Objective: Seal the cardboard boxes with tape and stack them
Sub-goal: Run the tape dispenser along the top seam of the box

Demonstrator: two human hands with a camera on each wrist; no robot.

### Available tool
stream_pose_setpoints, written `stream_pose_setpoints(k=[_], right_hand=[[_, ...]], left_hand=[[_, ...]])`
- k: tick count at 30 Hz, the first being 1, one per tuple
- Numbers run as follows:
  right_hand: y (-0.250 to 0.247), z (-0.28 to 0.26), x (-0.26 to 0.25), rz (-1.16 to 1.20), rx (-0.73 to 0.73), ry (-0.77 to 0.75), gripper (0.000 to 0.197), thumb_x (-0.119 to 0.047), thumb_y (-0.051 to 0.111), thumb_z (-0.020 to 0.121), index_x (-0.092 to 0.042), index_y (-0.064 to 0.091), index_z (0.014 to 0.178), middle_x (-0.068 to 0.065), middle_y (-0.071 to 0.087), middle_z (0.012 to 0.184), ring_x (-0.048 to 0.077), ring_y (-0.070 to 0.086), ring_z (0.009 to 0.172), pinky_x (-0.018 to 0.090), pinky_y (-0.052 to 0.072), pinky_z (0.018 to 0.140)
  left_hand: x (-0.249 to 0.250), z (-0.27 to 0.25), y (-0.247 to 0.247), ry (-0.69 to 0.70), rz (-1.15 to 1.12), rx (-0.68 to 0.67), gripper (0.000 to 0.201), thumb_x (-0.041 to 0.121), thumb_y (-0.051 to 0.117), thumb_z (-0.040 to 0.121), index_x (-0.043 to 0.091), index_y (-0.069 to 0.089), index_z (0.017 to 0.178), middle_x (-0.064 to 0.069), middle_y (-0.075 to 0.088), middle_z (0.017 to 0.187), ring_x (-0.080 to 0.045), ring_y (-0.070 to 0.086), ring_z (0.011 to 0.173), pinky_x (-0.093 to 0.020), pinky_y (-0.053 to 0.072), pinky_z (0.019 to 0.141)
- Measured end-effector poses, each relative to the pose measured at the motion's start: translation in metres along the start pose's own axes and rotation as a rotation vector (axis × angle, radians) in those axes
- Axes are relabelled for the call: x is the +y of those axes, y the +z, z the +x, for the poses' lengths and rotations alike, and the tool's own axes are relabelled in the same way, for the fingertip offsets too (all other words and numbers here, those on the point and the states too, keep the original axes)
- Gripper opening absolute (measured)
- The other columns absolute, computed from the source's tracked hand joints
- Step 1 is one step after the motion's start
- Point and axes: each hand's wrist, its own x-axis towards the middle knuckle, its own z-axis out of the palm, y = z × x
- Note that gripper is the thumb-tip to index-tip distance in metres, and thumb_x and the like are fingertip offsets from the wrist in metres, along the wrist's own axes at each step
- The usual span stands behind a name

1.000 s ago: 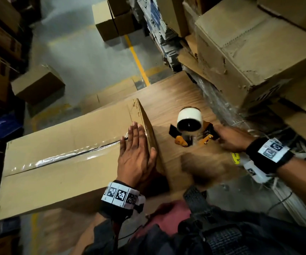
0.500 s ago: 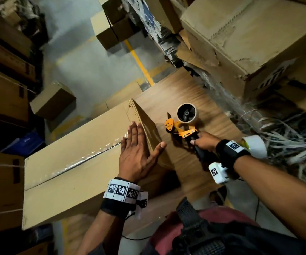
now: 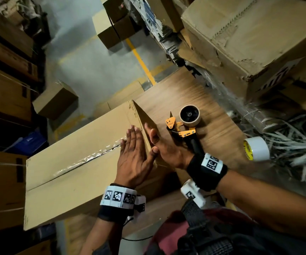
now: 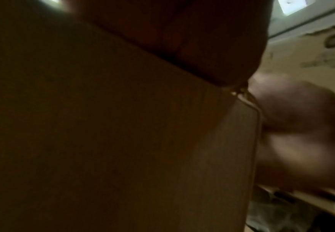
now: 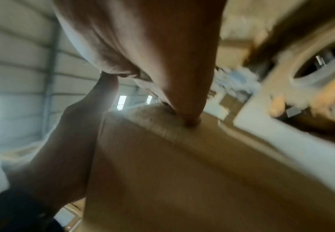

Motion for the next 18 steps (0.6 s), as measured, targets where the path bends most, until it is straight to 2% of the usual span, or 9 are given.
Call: stream_pose_setpoints(k=[2,5,6,8,10,12,13,15,18], right_hand=[[0.007,0.001,0.006,0.119,-0.035,0.050,0.117,-0.096,0.011,0.078,-0.019,0.007,0.165,-0.007,0.004,0.171,-0.006,0.010,0.150,-0.001,0.010,0.112],[0.002,0.007,0.010,0.051,-0.145,0.120,0.113,-0.091,0.004,0.084,-0.010,-0.002,0.162,0.010,-0.007,0.171,0.019,-0.005,0.159,0.016,0.000,0.125],[-0.002,0.003,0.009,0.015,-0.193,0.096,0.125,-0.098,0.003,0.076,-0.005,0.000,0.160,0.018,-0.004,0.170,0.028,-0.004,0.159,0.025,0.001,0.128],[-0.018,-0.004,0.006,-0.099,-0.285,0.184,0.162,-0.110,0.012,0.050,0.013,0.019,0.154,0.033,0.016,0.164,0.043,0.015,0.155,0.019,0.015,0.120],[-0.023,-0.013,0.011,-0.112,-0.314,0.314,0.140,-0.098,0.034,0.066,0.016,0.034,0.148,0.035,0.032,0.157,0.047,0.030,0.148,0.018,0.027,0.109],[-0.017,-0.010,0.019,-0.106,-0.205,0.367,0.081,-0.050,0.041,0.104,0.014,0.030,0.152,0.033,0.028,0.161,0.044,0.025,0.152,0.031,0.023,0.118],[-0.015,-0.006,0.020,-0.147,-0.141,0.336,0.070,-0.040,0.037,0.109,0.008,0.018,0.158,0.026,0.016,0.168,0.036,0.014,0.157,0.034,0.016,0.124],[-0.014,0.007,0.011,-0.201,-0.062,0.291,0.082,-0.061,0.025,0.103,-0.013,-0.003,0.164,0.001,-0.009,0.172,0.014,-0.004,0.158,0.031,0.002,0.128],[-0.012,0.026,-0.007,-0.233,0.030,0.250,0.094,-0.076,0.027,0.095,-0.024,-0.008,0.165,-0.009,-0.015,0.170,0.007,-0.006,0.156,0.031,0.002,0.127]], left_hand=[[-0.007,0.001,-0.004,0.026,-0.035,-0.041,0.120,0.098,-0.008,0.075,0.018,-0.014,0.164,-0.001,-0.027,0.169,-0.010,-0.025,0.156,-0.038,-0.008,0.130],[-0.009,0.001,-0.005,0.041,0.014,-0.083,0.123,0.100,-0.006,0.073,0.017,-0.021,0.162,-0.003,-0.033,0.167,-0.009,-0.030,0.154,-0.038,-0.010,0.130],[-0.008,0.000,-0.004,0.042,0.033,-0.087,0.124,0.100,-0.007,0.072,0.016,-0.023,0.161,-0.004,-0.034,0.166,-0.010,-0.032,0.153,-0.038,-0.011,0.129],[-0.005,-0.001,-0.002,0.037,0.066,-0.077,0.125,0.101,-0.009,0.071,0.015,-0.023,0.161,-0.004,-0.036,0.166,-0.010,-0.034,0.152,-0.039,-0.012,0.129],[-0.003,-0.002,-0.001,0.023,0.091,-0.057,0.124,0.099,-0.011,0.071,0.015,-0.022,0.161,-0.003,-0.036,0.166,-0.010,-0.035,0.152,-0.040,-0.011,0.129],[-0.001,-0.004,0.000,0.008,0.106,-0.032,0.122,0.098,-0.013,0.072,0.016,-0.022,0.162,-0.002,-0.035,0.167,-0.010,-0.035,0.152,-0.041,-0.012,0.128],[0.000,-0.005,0.001,-0.004,0.104,-0.013,0.120,0.097,-0.013,0.073,0.016,-0.022,0.162,-0.003,-0.035,0.167,-0.010,-0.035,0.152,-0.042,-0.012,0.128],[0.000,-0.009,-0.001,-0.055,0.098,0.014,0.120,0.096,-0.016,0.073,0.015,-0.022,0.162,-0.003,-0.035,0.167,-0.011,-0.035,0.152,-0.044,-0.013,0.128],[-0.014,-0.020,-0.006,-0.186,0.115,0.018,0.122,0.094,-0.024,0.071,0.017,-0.014,0.165,0.000,-0.027,0.169,-0.011,-0.028,0.155,-0.048,-0.018,0.126]])
